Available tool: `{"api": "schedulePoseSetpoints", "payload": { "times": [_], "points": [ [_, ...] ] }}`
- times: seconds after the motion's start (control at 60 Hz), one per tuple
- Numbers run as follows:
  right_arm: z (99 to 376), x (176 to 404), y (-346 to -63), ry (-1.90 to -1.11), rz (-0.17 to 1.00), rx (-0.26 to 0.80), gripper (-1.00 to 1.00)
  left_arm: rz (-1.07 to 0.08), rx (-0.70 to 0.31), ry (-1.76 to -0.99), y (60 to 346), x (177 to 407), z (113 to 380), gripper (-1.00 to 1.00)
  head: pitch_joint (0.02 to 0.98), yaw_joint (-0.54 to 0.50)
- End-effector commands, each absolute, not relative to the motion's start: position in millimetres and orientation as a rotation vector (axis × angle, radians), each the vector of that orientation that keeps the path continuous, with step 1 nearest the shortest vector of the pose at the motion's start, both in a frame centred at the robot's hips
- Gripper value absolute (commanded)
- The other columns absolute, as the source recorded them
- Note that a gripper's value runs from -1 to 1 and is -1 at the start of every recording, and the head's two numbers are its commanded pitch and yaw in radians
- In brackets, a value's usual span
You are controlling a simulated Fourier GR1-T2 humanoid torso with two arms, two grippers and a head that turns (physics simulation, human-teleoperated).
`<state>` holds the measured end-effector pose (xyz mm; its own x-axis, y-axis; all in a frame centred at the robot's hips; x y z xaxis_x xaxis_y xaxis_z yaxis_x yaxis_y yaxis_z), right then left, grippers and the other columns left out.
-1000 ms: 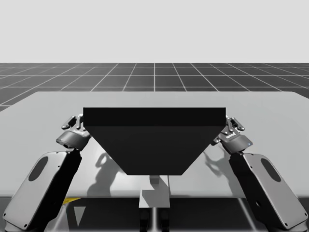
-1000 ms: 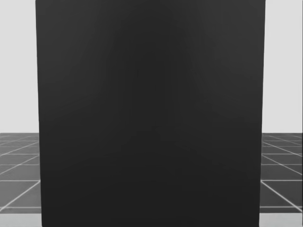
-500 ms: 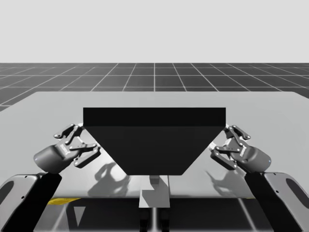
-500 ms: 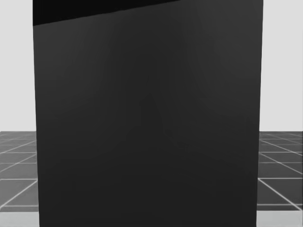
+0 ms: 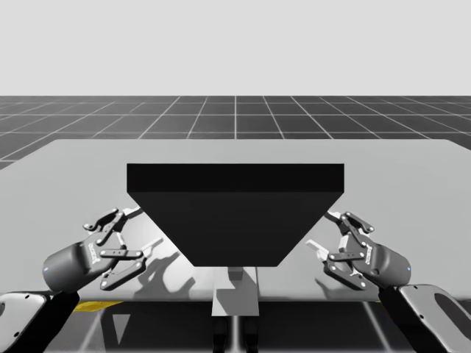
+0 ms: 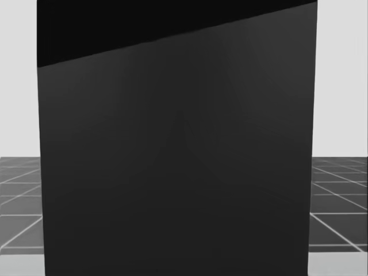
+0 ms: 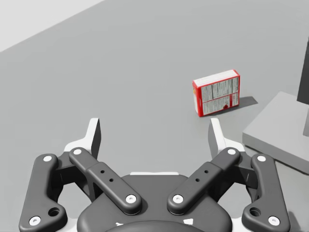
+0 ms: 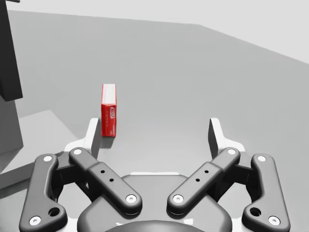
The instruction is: Reach around the screen and pick up the object behind it.
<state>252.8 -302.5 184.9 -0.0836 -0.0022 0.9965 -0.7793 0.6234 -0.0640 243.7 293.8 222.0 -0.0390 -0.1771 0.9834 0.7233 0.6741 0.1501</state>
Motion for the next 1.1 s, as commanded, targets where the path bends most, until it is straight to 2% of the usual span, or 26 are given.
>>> {"api": "schedulePoseSetpoints", "payload": {
  "times": [0.017,0.267,0.533,0.767,1.1],
  "points": [
    [172,260,-288,-1.515,0.748,0.707,-1.0,-0.805,-0.501,-1.418,286,241,213,-1.0,0.077,-0.02],
    [159,289,-257,-1.471,0.788,0.711,-1.0,-0.847,-0.502,-1.413,275,239,210,-1.0,0.083,-0.02],
    [144,310,-224,-1.412,0.844,0.735,-1.0,-0.864,-0.507,-1.416,272,239,210,-1.0,0.085,-0.02],
    [141,330,-201,-1.393,0.831,0.777,-1.0,-0.868,-0.502,-1.411,271,240,206,-1.0,0.093,-0.02],
    [123,354,-160,-1.328,0.863,0.79,-1.0,-0.883,-0.502,-1.413,267,240,206,-1.0,0.097,-0.01]
  ]
}}
